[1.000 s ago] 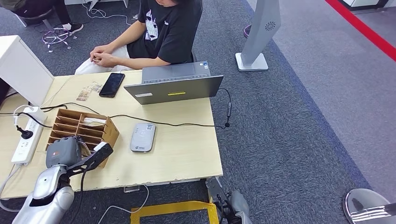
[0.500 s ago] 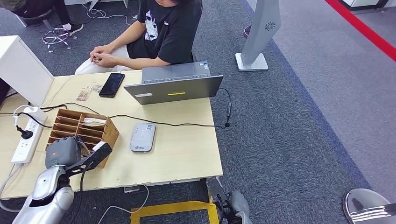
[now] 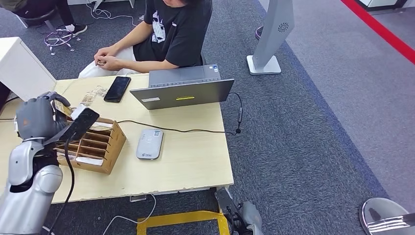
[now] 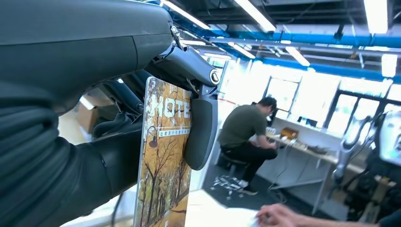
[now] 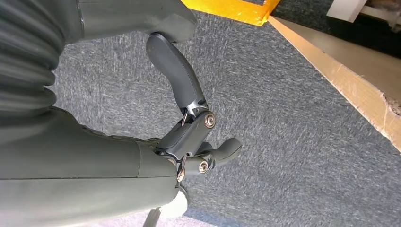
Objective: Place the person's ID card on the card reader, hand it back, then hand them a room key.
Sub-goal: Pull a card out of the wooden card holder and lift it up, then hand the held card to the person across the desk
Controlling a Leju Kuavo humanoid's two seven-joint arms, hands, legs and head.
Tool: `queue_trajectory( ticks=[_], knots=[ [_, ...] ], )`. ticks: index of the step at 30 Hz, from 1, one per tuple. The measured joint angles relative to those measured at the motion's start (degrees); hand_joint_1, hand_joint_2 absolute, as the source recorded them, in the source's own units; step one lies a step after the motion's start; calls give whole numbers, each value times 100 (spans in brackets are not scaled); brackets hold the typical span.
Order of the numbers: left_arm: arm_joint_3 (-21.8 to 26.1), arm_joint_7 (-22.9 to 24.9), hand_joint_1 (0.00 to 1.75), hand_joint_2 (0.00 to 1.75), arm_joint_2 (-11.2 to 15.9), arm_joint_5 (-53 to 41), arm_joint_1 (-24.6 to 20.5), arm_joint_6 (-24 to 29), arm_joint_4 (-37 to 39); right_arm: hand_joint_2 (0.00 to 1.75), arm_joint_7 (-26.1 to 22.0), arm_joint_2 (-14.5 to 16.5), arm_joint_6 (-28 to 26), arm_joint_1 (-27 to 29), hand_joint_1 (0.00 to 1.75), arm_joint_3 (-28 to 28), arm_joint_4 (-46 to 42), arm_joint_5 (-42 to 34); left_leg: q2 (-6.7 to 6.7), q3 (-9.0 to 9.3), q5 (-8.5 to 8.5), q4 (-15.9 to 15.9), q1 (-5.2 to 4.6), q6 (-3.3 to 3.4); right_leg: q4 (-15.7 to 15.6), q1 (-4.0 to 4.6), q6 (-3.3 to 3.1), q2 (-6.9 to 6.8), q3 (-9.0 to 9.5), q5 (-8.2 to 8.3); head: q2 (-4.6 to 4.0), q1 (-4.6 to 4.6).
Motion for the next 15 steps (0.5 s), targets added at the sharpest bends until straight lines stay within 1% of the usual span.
queue_trajectory(
  ticks=[4,7,11,15],
  knots=[
    [76,34,175,175,5,41,-138,-54,-313,175,0,0,0,23,0,-1,-22,22,0,0,0,-1,1,0,1,0,0,0,0,0,0,-1],
    [172,154,175,175,33,-63,-182,7,-391,175,0,0,-2,40,0,-1,-36,22,2,0,0,-2,3,-1,2,0,0,2,0,0,0,-1],
    [390,439,175,175,190,-428,-296,220,-343,175,-25,0,-25,60,0,-1,-38,25,4,0,1,-2,5,-3,3,1,-1,4,-1,0,0,0],
    [635,504,175,175,362,-605,-454,362,-120,175,-64,-2,-64,64,0,-1,-35,26,4,0,2,-2,5,-3,3,1,-1,3,-1,0,0,-1]
  ],
)
